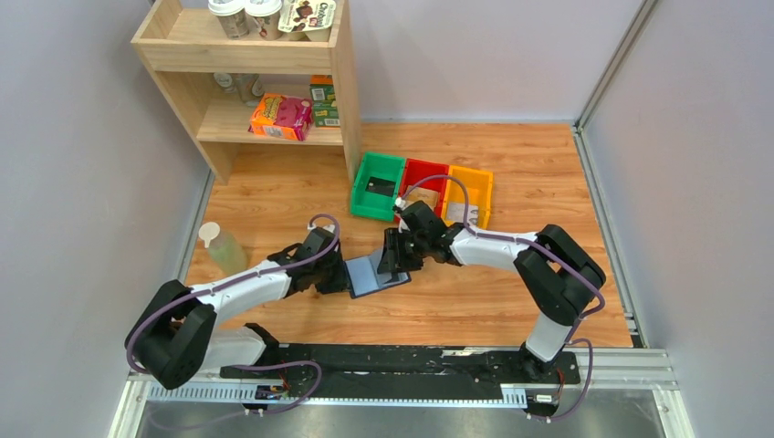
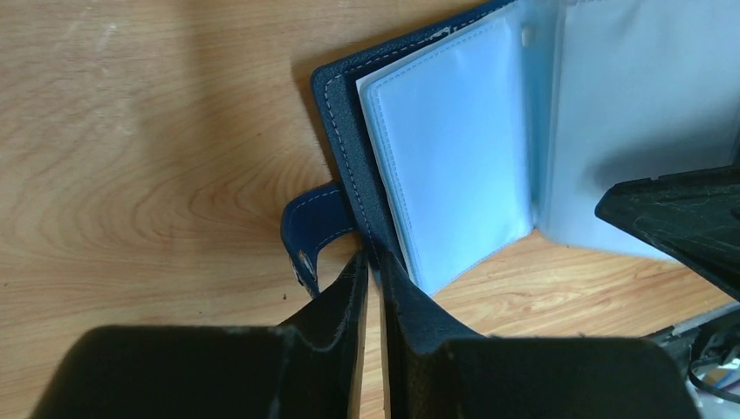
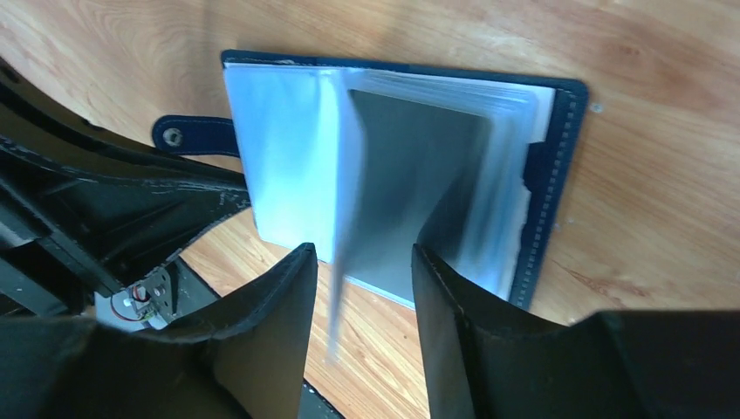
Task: Take the credit cards out of the card holder
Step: Remove the credit card from the card holder.
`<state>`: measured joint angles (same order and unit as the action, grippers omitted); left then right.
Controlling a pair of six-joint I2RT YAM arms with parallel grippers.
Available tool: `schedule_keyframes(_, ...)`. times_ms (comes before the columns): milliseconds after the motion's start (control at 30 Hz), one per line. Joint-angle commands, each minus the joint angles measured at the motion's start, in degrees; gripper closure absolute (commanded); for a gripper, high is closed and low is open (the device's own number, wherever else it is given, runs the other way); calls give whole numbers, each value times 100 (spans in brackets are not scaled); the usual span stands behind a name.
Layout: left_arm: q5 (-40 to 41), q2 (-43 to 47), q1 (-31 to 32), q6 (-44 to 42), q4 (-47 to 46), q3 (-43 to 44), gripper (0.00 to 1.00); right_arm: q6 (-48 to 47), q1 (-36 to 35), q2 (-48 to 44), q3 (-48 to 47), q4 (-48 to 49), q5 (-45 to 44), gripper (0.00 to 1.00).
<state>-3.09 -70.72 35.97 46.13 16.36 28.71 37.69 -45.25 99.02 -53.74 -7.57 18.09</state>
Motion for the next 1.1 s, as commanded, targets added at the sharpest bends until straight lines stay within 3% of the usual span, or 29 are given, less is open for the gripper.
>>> schedule_keyframes(0,-236,-21,25,19,-151,-120,83,-122,-98,-129,-330,72,151,51)
schedule_keyframes(200,-236,49,25,63,-186,-173,84,-227,-168,-243,-515,-42,274,37)
schedule_keyframes(433,-183,312,25,133,-221,-260,84,-227,-361,11,-796,98,678,35)
schedule_keyframes(800,774,2281,25,774,270,-770,84,-34,-440,785,-937,318,828,36)
schedule_keyframes(1067,767,3222,25,836,219,-727,83,-201,-440,742,-1165,2,819,36)
